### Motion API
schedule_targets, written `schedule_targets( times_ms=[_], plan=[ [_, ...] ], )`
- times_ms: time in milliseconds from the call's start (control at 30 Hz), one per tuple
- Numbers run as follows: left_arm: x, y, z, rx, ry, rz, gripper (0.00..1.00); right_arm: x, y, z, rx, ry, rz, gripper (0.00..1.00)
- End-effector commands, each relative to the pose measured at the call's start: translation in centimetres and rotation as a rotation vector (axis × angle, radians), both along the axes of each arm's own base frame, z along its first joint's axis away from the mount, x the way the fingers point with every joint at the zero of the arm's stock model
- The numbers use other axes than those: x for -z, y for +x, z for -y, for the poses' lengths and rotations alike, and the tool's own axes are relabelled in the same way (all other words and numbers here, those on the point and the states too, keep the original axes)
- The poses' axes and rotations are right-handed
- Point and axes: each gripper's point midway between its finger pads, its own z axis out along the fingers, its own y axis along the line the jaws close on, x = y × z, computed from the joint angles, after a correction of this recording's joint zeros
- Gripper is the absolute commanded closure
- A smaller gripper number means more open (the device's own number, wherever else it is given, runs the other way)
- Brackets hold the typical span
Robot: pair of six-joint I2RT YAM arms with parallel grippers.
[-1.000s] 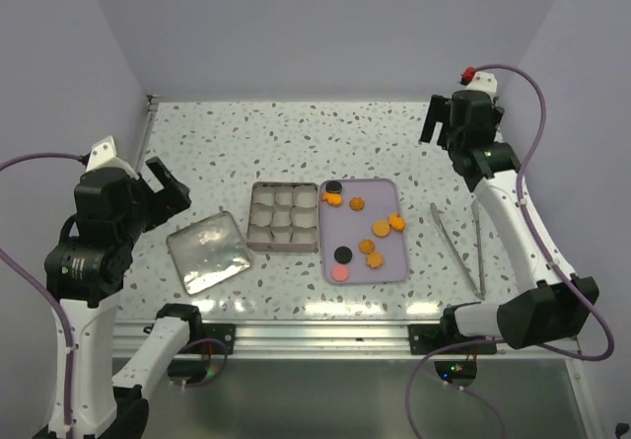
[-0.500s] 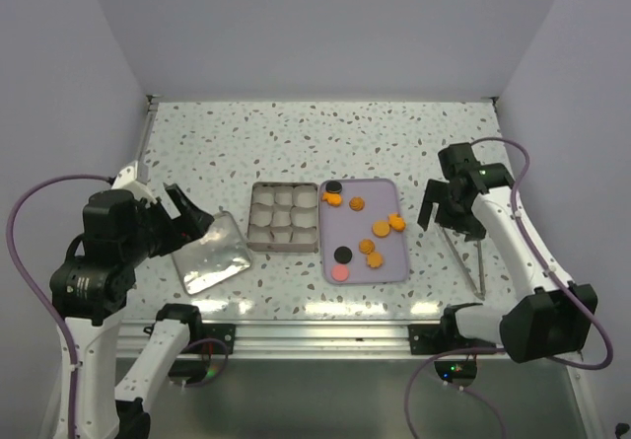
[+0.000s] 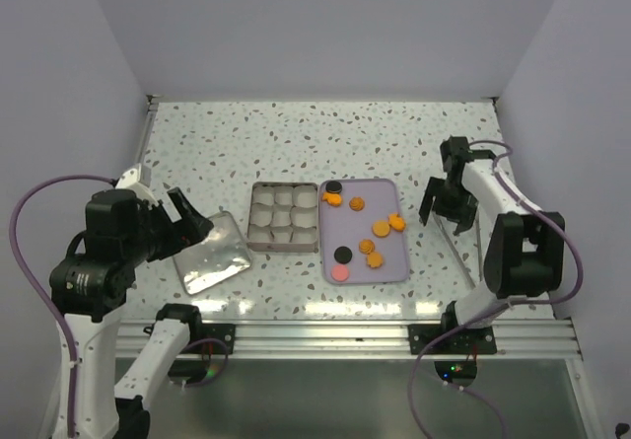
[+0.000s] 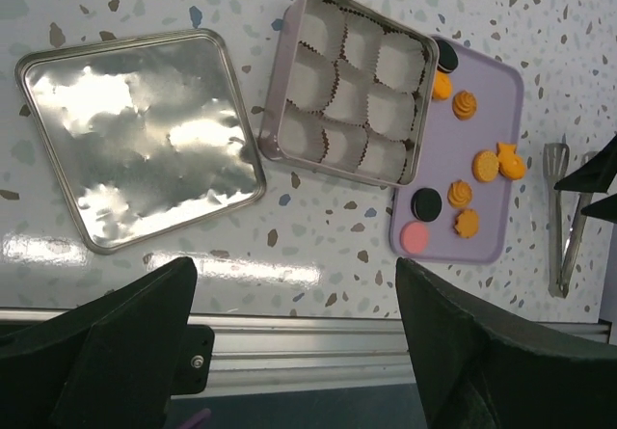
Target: Pack the cookies
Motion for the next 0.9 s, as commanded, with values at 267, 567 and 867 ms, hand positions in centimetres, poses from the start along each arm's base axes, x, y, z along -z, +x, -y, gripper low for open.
schedule_targets(
  times_ms=[267,567,867],
  plan=[
    [1.7,5.6,-1.1,-0.068,0.054,-0.029,0.12,2.9,7.6,-0.2,-0.087,0.031,0.02,0.55],
    [3.3,7.6,-1.3,-0.104,0.06,-0.066,0.12,5.4,10.1,0.2,-0.114,0.014,-0.031,0.78],
    [4.7,9.5,-1.5,-0.142,0.059,-0.096,0.13,5.3,15.9,-0.2,-0.154,0.006,0.0,1.0]
  ],
)
